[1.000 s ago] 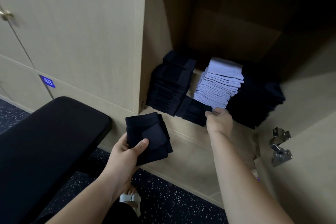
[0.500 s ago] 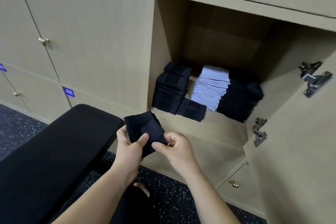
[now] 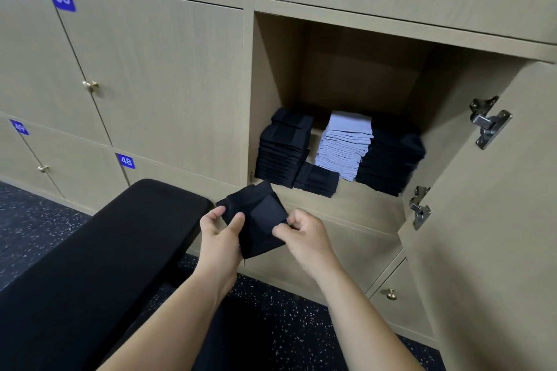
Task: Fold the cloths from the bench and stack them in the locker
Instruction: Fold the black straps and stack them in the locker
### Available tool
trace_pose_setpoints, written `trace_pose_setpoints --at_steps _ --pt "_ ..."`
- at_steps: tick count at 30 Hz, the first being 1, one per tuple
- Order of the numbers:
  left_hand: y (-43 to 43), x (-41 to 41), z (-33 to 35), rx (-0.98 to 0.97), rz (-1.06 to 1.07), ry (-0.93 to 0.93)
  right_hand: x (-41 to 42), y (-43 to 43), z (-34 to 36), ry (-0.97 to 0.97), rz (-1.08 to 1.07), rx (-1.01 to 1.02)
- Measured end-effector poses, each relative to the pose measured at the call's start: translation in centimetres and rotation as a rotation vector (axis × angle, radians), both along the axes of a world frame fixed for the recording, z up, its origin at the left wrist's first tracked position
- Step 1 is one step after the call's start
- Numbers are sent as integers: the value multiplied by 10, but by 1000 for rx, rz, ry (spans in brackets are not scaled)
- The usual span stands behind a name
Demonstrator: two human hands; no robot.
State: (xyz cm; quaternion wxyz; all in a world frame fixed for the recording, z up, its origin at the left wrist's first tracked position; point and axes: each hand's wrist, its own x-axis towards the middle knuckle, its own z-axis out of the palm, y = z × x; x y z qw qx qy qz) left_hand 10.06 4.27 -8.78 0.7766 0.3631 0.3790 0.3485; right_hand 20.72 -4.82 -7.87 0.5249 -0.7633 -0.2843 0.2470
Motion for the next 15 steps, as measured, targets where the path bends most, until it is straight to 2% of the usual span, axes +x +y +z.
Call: trace_pose_setpoints --at_steps 6,15 --pt "9 7 7 3 60 -15 23 -7 5 17 -41 1" --pt "17 19 9 113 -67 68 61 -1 3 33 -80 67"
